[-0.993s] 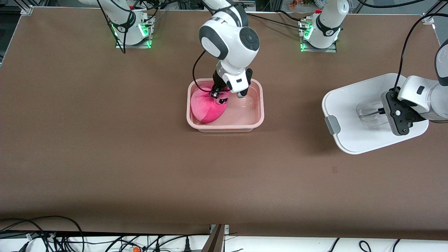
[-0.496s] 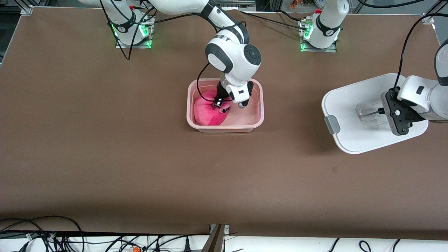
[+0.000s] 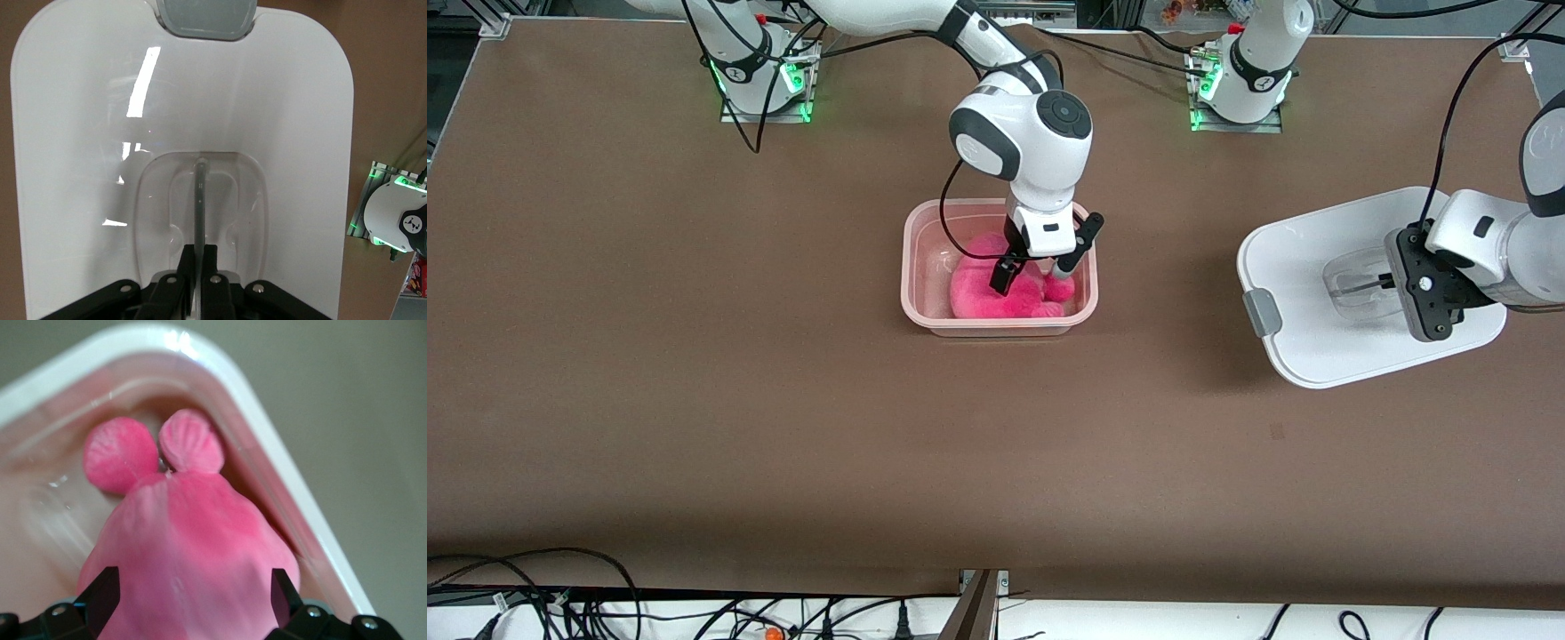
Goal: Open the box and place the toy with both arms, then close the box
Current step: 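Release the toy and withdraw the right gripper while the left gripper carries the lid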
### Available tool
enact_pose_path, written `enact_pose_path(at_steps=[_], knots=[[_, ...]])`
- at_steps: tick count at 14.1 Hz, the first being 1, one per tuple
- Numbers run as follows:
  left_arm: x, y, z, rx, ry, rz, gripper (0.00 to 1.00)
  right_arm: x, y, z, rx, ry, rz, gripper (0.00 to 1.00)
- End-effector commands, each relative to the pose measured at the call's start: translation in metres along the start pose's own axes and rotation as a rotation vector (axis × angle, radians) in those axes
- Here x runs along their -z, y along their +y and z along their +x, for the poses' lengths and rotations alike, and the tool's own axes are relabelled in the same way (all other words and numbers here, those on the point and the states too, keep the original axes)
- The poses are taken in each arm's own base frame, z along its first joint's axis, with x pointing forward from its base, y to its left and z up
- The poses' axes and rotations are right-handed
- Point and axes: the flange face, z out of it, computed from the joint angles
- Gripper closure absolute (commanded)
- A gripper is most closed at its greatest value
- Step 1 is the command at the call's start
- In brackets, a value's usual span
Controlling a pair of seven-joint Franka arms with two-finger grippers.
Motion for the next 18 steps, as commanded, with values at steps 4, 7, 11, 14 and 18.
enact_pose_path(at_steps=[4, 7, 11, 14, 18], knots=[[0.005, 0.010, 0.024, -0.106, -0.017, -0.005, 1.00, 0.066, 0.202, -0.067, -0.385, -0.032, 0.109, 0.00], [0.008, 0.028, 0.079, -0.185, -0.053, 0.023, 1.00, 0.108, 0.292, -0.134, -0.568, -0.074, 0.176, 0.00], [-0.002, 0.053, 0.147, -0.244, -0.033, 0.006, 1.00, 0.148, 0.363, -0.245, -0.740, -0.084, 0.258, 0.00], [-0.006, 0.092, 0.221, -0.262, -0.044, 0.049, 1.00, 0.150, 0.373, -0.324, -0.824, -0.095, 0.306, 0.00], [-0.039, 0.129, 0.314, -0.266, -0.014, 0.091, 1.00, 0.168, 0.386, -0.381, -0.889, -0.123, 0.326, 0.00]])
